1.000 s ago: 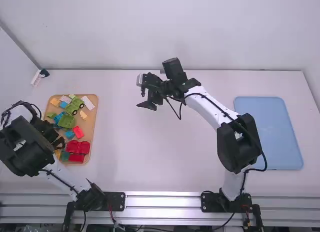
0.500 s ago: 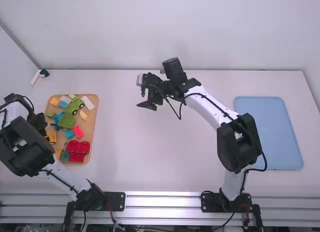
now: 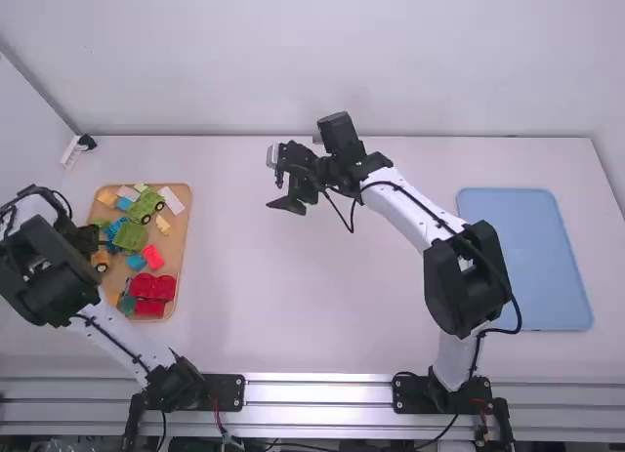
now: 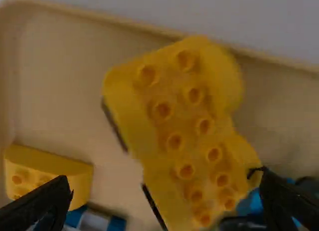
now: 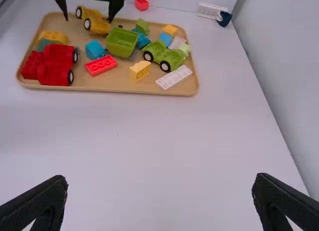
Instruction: Assemble lego blocks to make yellow taxi
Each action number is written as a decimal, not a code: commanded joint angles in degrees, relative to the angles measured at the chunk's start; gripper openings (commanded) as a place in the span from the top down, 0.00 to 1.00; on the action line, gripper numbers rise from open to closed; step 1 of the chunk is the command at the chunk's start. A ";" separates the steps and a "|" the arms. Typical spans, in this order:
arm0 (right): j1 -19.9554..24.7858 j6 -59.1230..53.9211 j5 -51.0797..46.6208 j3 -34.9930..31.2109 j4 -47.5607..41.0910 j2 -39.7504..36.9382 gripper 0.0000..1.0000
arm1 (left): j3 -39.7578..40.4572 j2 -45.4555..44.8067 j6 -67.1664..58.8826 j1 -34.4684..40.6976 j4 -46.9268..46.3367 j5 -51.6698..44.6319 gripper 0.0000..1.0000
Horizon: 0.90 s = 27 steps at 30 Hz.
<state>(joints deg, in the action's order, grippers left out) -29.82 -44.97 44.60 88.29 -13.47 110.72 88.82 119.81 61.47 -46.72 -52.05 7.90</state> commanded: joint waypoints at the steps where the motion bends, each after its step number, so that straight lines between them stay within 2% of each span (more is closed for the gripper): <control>1: 0.17 0.11 0.35 1.68 -0.28 0.26 0.01 | 0.02 3.41 0.81 -0.48 -1.22 -0.35 0.02; 8: 0.22 -0.31 0.35 1.68 -0.28 0.26 0.01 | -0.20 3.41 0.90 -0.15 -0.15 -1.60 0.02; 12: 0.22 -0.28 0.33 1.68 -0.39 0.26 0.01 | -0.44 3.41 8.00 -0.55 -2.62 -2.45 0.17; 19: 0.31 -0.28 0.28 1.68 -0.96 0.26 0.01 | -3.30 3.41 23.21 -0.57 -2.99 -2.75 0.13; 27: 0.96 -0.28 0.33 1.68 -0.72 0.26 0.01 | -3.69 3.41 20.17 -0.59 0.11 -2.40 0.13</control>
<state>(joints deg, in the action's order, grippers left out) -29.23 -45.56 44.58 88.27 -14.24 110.72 86.61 123.09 81.47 -46.72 -51.55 5.15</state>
